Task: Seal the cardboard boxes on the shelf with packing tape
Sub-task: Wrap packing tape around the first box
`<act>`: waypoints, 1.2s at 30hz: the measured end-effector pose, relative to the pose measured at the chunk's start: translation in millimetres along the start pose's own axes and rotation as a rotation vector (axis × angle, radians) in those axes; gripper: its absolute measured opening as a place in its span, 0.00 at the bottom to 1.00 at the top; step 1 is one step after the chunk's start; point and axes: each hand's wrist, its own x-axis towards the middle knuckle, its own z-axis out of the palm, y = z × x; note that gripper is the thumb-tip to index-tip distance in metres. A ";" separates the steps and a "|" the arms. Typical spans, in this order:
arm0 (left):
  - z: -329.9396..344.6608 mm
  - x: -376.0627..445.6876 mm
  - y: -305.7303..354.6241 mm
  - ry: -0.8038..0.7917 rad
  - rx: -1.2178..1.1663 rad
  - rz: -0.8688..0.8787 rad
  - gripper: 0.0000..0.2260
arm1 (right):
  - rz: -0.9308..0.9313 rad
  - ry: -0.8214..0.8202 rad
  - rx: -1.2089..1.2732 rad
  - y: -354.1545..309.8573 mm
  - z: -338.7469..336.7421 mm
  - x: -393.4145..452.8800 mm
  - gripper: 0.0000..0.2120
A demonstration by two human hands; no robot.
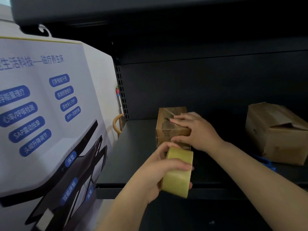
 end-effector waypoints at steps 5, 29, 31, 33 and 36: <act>-17.6 -19.3 0.2 0.070 0.040 0.138 0.24 | -0.014 0.063 -0.214 -13.2 14.7 -2.1 0.36; -38.8 -45.9 12.3 0.118 0.155 0.515 0.37 | 0.192 0.420 -0.316 -26.6 -37.3 -72.1 0.23; -31.6 -41.6 10.8 0.106 0.115 0.539 0.37 | 0.358 0.103 -0.382 -2.6 -42.1 -88.8 0.27; -19.3 -37.7 10.0 0.091 0.110 0.540 0.37 | 0.396 -0.236 -0.541 11.7 -37.9 -96.6 0.28; -7.0 -24.7 6.2 0.088 0.079 0.525 0.39 | 0.341 -0.348 -0.559 24.8 -37.6 -93.6 0.26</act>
